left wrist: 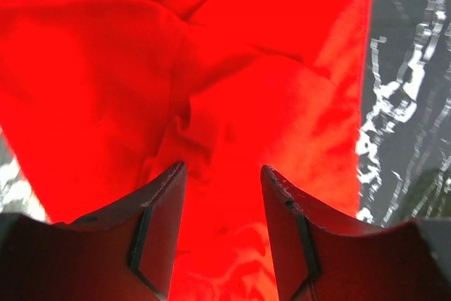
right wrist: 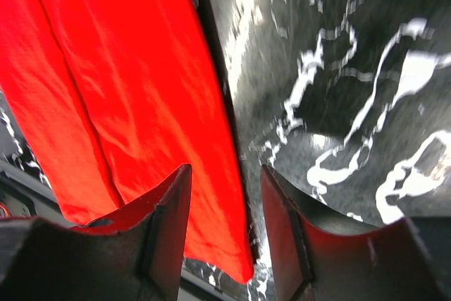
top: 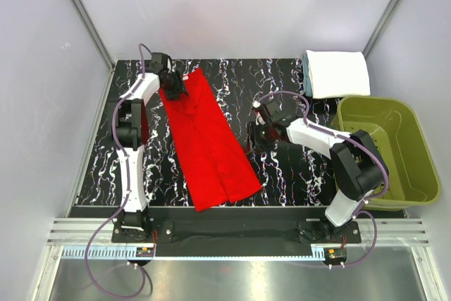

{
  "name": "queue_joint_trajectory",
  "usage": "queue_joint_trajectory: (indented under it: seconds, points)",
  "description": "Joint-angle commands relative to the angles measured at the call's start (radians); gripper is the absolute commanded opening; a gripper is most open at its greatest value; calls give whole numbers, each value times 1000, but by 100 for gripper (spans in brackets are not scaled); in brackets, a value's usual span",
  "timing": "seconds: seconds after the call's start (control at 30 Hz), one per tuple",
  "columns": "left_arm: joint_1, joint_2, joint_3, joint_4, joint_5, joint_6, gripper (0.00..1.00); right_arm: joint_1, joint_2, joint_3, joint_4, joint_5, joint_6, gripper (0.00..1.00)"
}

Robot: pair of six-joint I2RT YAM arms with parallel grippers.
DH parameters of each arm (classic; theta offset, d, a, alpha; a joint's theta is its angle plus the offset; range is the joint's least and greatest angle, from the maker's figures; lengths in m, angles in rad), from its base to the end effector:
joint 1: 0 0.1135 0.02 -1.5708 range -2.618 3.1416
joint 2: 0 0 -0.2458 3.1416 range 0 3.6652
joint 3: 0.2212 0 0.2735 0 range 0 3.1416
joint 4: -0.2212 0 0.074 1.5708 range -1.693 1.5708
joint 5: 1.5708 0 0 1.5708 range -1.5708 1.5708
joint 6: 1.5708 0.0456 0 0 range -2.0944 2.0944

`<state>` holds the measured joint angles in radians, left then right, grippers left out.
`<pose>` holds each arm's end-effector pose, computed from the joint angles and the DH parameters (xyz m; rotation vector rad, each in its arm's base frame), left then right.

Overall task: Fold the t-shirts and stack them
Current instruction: Fold the tshirt

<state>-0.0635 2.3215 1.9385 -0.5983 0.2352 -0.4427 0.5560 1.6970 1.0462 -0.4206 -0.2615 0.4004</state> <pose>0.5217 -0.0438 0.1508 -0.3962 2.5568 -0.4923 0.2963 0.1980 0.1398 -0.3052 2.7303 0.6428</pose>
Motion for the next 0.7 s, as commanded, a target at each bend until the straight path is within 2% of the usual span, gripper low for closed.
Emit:
queue_joint_trajectory:
  seconds: [0.0, 0.17, 0.33, 0.43, 0.47, 0.57, 0.63, 0.67]
  points:
    - [10, 53, 54, 58, 82, -14, 52, -4, 9, 61, 51, 42, 1, 50]
    - [10, 162, 117, 147, 185, -60, 52, -4, 16, 61, 114, 33, 49, 49]
    - [11, 340, 304, 212, 300, -174, 52, -4, 38, 57, 186, 39, 101, 49]
    - [8, 387, 346, 351, 380, -243, 52, -2, 70, 64, 221, 47, 126, 48]
    - [7, 397, 361, 427, 395, -270, 52, -4, 82, 78, 226, 51, 133, 48]
    - [7, 388, 366, 512, 484, -298, 53, -4, 139, 138, 203, 48, 126, 49]
    - [10, 301, 315, 526, 518, -274, 54, -2, 161, 162, 164, 51, 112, 49]
    - [13, 261, 238, 525, 521, -239, 56, -5, 159, 164, 157, 54, 103, 49]
